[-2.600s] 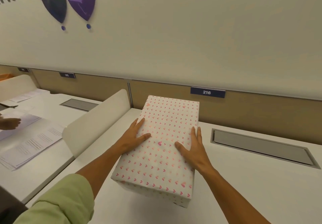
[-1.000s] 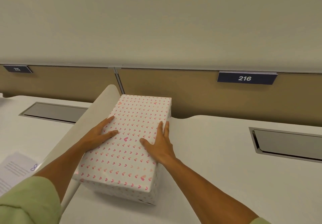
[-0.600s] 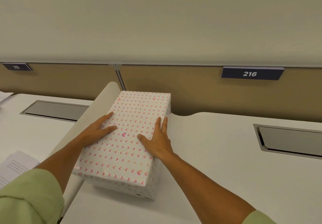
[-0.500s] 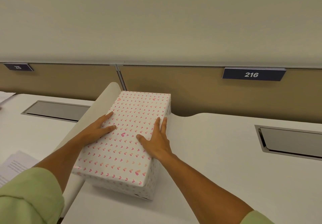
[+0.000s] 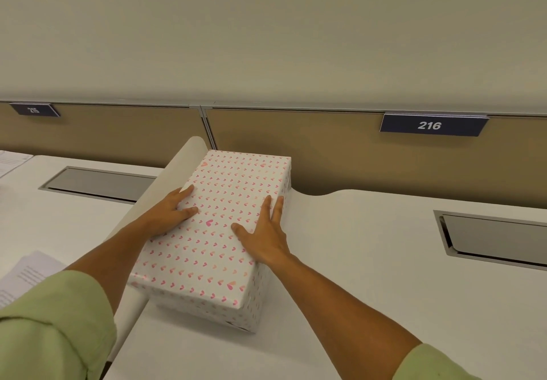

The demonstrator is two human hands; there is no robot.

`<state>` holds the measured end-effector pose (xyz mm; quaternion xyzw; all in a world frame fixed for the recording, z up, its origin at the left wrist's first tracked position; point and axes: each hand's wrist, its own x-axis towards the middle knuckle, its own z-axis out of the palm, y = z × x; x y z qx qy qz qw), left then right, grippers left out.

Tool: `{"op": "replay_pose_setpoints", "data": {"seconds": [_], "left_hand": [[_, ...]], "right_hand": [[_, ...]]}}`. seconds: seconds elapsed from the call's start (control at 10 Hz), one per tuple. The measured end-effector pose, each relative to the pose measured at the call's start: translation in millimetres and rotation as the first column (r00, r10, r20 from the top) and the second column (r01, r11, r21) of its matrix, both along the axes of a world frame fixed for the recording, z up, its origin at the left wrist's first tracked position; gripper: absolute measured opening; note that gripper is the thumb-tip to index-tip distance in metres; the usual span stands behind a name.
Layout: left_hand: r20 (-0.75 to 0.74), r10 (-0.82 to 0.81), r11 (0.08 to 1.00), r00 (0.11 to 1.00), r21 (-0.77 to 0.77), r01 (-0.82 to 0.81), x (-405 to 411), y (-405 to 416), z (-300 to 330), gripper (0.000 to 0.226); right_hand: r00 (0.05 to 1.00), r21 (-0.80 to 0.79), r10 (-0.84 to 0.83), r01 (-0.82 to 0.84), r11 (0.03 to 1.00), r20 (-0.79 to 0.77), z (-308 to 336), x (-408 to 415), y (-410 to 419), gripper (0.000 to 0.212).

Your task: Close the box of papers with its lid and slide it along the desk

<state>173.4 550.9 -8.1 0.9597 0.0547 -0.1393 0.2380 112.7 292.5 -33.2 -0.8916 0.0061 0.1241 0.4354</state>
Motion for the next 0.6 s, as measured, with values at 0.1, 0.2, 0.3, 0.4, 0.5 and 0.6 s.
{"op": "replay_pose_setpoints", "data": {"seconds": [0.1,0.2,0.3,0.4,0.5,0.6], "left_hand": [[0.08,-0.003,0.998,0.997,0.069,-0.003,-3.7,-4.8,2.4,0.064],[0.102,-0.013,0.994,0.995,0.112,0.002,-12.8,-11.7,4.5,0.058],[0.12,0.019,0.99,0.993,0.138,-0.036,-29.8,-20.8,8.6,0.055],[0.113,0.03,0.985,0.993,0.166,-0.049,-49.3,-28.5,14.1,0.054],[0.109,0.029,0.983,0.994,0.176,-0.047,-69.8,-36.4,22.9,0.058],[0.192,-0.02,0.979,0.981,0.205,-0.02,-86.5,-46.6,26.8,0.059]], "right_hand": [[1.0,-0.01,0.014,-0.014,1.0,-0.022,1.7,1.7,-2.8,0.107],[0.999,-0.018,0.027,-0.028,0.999,-0.038,7.1,2.4,-4.7,0.107],[1.0,-0.027,0.025,-0.025,0.999,-0.003,16.7,-0.6,-8.7,0.104],[0.999,-0.083,0.035,-0.032,0.996,0.031,25.6,-5.4,-16.5,0.098],[0.997,-0.126,0.039,-0.032,0.992,0.059,38.7,-19.4,-26.4,0.087],[0.992,-0.127,0.048,-0.033,0.991,0.115,50.8,-35.5,-35.7,0.081]]}}
